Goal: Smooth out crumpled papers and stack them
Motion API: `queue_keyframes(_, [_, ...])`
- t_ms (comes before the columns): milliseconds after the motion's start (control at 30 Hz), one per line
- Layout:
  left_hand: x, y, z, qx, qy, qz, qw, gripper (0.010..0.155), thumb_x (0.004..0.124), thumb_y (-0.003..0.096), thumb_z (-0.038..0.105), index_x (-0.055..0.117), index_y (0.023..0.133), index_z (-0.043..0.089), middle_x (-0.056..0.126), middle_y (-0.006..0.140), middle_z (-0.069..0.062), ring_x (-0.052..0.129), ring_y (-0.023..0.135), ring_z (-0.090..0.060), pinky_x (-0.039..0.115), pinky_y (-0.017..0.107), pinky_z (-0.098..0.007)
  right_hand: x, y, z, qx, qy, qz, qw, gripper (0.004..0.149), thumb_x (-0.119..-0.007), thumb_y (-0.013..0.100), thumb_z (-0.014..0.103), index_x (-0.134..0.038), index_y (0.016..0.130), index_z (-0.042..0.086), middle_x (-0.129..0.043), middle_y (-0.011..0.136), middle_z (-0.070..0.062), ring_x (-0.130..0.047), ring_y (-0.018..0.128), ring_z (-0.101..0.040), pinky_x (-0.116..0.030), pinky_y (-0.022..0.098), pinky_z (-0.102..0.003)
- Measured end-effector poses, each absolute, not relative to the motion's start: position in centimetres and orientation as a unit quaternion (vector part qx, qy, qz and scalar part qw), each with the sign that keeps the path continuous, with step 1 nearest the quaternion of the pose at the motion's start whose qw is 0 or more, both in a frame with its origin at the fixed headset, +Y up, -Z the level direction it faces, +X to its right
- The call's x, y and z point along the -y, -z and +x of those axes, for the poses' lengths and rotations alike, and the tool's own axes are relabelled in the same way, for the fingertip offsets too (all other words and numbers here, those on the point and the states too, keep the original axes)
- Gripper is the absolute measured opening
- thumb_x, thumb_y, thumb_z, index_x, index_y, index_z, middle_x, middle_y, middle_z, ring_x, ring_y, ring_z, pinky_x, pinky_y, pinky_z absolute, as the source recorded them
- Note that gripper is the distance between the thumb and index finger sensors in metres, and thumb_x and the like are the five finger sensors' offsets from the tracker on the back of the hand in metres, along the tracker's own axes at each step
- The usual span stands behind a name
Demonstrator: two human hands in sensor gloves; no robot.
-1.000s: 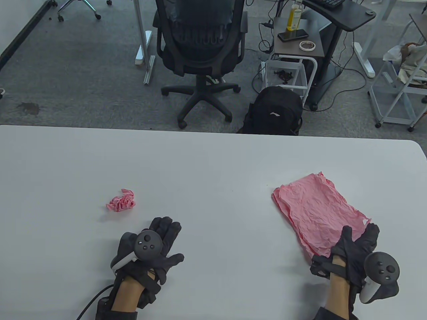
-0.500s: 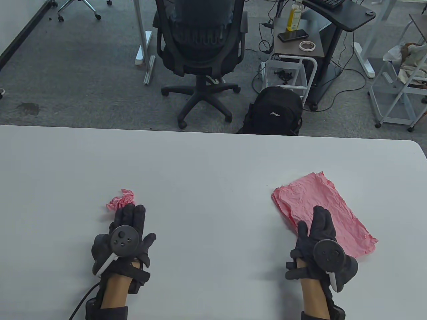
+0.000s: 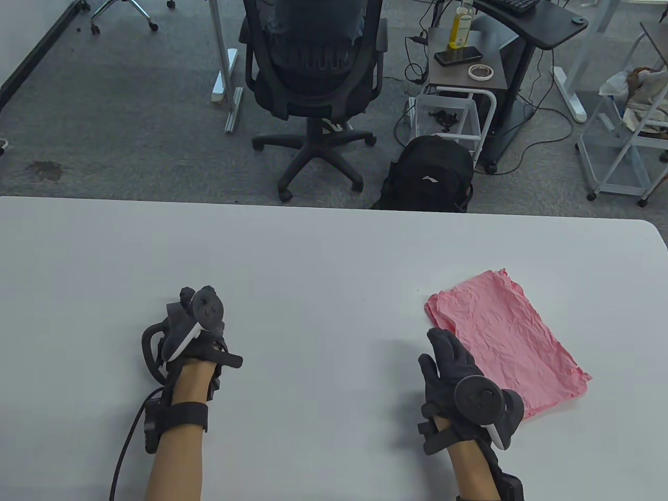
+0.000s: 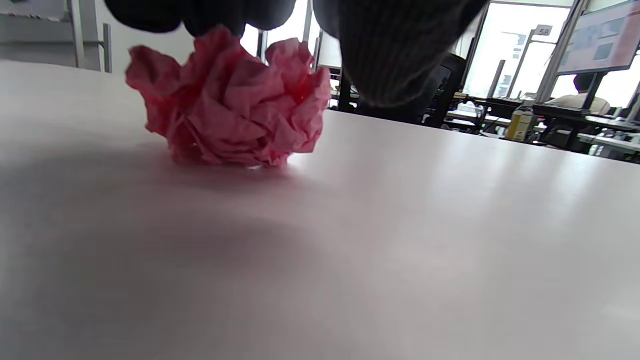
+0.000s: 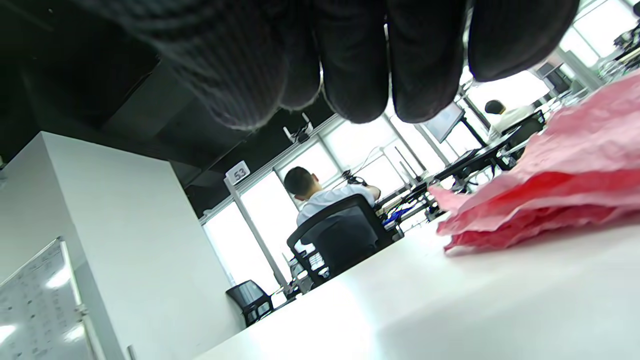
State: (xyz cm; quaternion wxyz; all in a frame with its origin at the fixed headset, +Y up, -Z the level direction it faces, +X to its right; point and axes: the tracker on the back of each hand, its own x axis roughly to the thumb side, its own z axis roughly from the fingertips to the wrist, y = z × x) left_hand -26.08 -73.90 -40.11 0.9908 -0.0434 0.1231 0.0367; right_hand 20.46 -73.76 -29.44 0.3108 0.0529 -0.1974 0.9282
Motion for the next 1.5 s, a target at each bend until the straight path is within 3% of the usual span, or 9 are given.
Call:
queue_keyframes(300, [76.0,40.6,-28.1,-0.168,-0.004,-0.082,0.982,0.071,0.088,0.0454,0.035,0.056,0.108,0.022,0.061,0.104,-0.013,0.076,0.082,-0.038,0.069,0.062,-0.052,74.0,29.5,19.6,0.174,-0.927,0.078,0.322,0.052,-0.080,0.051,0.033,-0.071,0.098,0.016,-0.078,0.097,-0.021,-0.079,0.081,-0.051,-0.065,0.054,-0.065])
queue_keyframes(433, [75.8,40.0,-28.2,-0.152,-0.004,-0.044,0.987,0.058,0.088,0.0458,0.033,0.068,0.100,0.026,0.075,0.095,-0.013,0.085,0.070,-0.036,0.074,0.054,-0.051,74.1,29.6,19.2,0.162,-0.928,0.090,0.325,0.051,-0.080,0.051,0.032,-0.071,0.098,0.015,-0.078,0.097,-0.022,-0.079,0.081,-0.051,-0.064,0.054,-0.066])
queue_keyframes(533, [75.6,38.9,-27.9,-0.136,-0.011,-0.017,0.991,0.060,0.086,0.0461,0.033,0.064,0.101,0.023,0.076,0.093,-0.012,0.087,0.068,-0.034,0.076,0.052,-0.049,74.3,29.7,19.2,0.152,-0.929,0.095,0.324,0.051,-0.081,0.051,0.032,-0.072,0.098,0.014,-0.079,0.096,-0.022,-0.080,0.080,-0.051,-0.064,0.054,-0.066])
queue_keyframes(667, [74.3,36.2,-27.3,-0.094,-0.062,0.057,0.992,0.061,0.084,0.0466,0.032,0.062,0.102,0.021,0.073,0.094,-0.013,0.085,0.068,-0.034,0.075,0.052,-0.050,73.8,29.5,18.9,0.161,-0.924,0.104,0.329,0.054,-0.080,0.051,0.033,-0.068,0.100,0.014,-0.078,0.097,-0.023,-0.079,0.081,-0.051,-0.064,0.054,-0.066])
queue_keyframes(900, [73.9,30.7,-26.3,-0.041,-0.162,0.101,0.981,0.063,0.083,0.0481,0.033,0.058,0.105,0.019,0.071,0.094,-0.014,0.083,0.069,-0.033,0.074,0.053,-0.049,73.4,29.0,16.5,0.156,-0.921,0.164,0.318,0.055,-0.080,0.051,0.034,-0.066,0.101,0.014,-0.076,0.098,-0.023,-0.077,0.083,-0.051,-0.062,0.055,-0.067])
queue_keyframes(1033, [73.1,29.7,-25.2,-0.002,-0.194,0.102,0.976,0.073,0.081,0.0496,0.033,0.045,0.110,0.014,0.065,0.095,-0.015,0.079,0.071,-0.034,0.070,0.055,-0.050,73.5,28.9,15.7,0.164,-0.920,0.177,0.309,0.056,-0.080,0.051,0.034,-0.065,0.101,0.015,-0.077,0.097,-0.022,-0.078,0.082,-0.051,-0.061,0.056,-0.067])
queue_keyframes(1267, [72.3,28.8,-23.2,0.079,-0.232,0.121,0.962,0.072,0.081,0.0497,0.037,0.048,0.110,0.015,0.066,0.093,-0.013,0.079,0.069,-0.030,0.072,0.054,-0.048,72.9,30.6,13.5,0.140,-0.914,0.189,0.331,0.055,-0.079,0.052,0.034,-0.066,0.101,0.014,-0.076,0.098,-0.022,-0.076,0.084,-0.051,-0.059,0.057,-0.069])
queue_keyframes(1500, [71.8,27.8,-19.8,0.162,-0.283,0.148,0.934,0.067,0.081,0.0503,0.042,0.056,0.109,0.020,0.072,0.088,-0.011,0.083,0.065,-0.027,0.075,0.051,-0.047,72.4,30.4,7.3,0.083,-0.894,0.239,0.369,0.055,-0.081,0.051,0.033,-0.066,0.101,0.014,-0.077,0.097,-0.022,-0.077,0.082,-0.051,-0.059,0.056,-0.069])
